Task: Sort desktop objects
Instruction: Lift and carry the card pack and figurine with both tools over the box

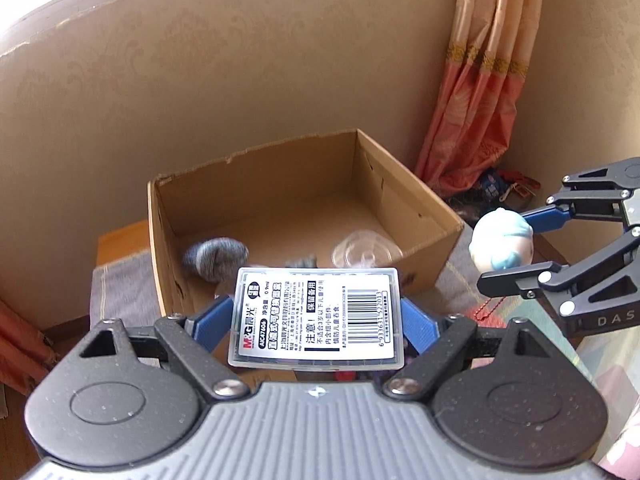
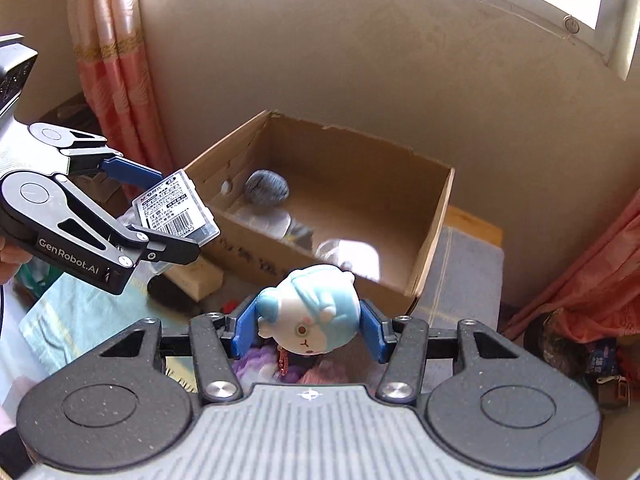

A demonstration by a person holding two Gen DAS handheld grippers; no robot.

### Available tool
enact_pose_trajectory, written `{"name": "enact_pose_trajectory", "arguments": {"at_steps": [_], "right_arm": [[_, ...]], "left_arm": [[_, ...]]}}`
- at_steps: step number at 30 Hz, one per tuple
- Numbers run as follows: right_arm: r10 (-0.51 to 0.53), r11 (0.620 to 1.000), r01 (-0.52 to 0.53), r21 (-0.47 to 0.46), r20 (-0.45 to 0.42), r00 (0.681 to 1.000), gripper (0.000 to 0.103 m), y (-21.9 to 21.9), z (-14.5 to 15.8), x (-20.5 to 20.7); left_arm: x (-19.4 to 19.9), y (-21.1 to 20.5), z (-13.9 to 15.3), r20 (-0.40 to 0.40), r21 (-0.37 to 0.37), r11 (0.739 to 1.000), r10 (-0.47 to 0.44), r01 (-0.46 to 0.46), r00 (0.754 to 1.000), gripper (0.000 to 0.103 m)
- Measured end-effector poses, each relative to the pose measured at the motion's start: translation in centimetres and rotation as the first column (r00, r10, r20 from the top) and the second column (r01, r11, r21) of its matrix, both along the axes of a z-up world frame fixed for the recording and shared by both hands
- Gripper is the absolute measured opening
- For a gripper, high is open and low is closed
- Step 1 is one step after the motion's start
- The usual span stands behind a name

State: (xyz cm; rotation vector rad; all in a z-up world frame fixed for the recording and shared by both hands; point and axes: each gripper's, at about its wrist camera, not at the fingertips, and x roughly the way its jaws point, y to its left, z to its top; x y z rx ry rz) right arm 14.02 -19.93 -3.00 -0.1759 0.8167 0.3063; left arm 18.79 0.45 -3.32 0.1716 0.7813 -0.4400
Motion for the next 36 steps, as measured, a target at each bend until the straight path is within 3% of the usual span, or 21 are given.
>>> {"name": "enact_pose_trajectory", "arguments": {"at_steps": [16,32,34,36], "right_arm": [[-0.032,0.999,0.032,0.014,-0.011,0.999,0.059,-1.0,0.2,7.3],[-0.043,0.999,0.044,0.025,-0.034,0.999,0.059,-1.5,-1.5,12.4],[-0.044,0.999,0.045,0.024,-0.029,0.999,0.061,-1.5,-1.6,12.6],[-0.059,0.998,0.059,0.02,-0.022,0.998,0.069,-1.6,-1.8,12.8]], "left_arm": [[6.7,-2.0,1.0,0.018,0.038,0.999,0.009,-0.01,1.0,0.088],[12.3,-2.8,-0.5,-0.046,0.0,0.999,0.037,-0.037,0.998,0.088],[12.8,-2.9,-0.7,-0.047,0.004,0.999,0.033,-0.033,0.998,0.088],[13.2,-3.0,-0.9,-0.047,0.005,0.999,0.033,-0.033,0.998,0.088]]}}
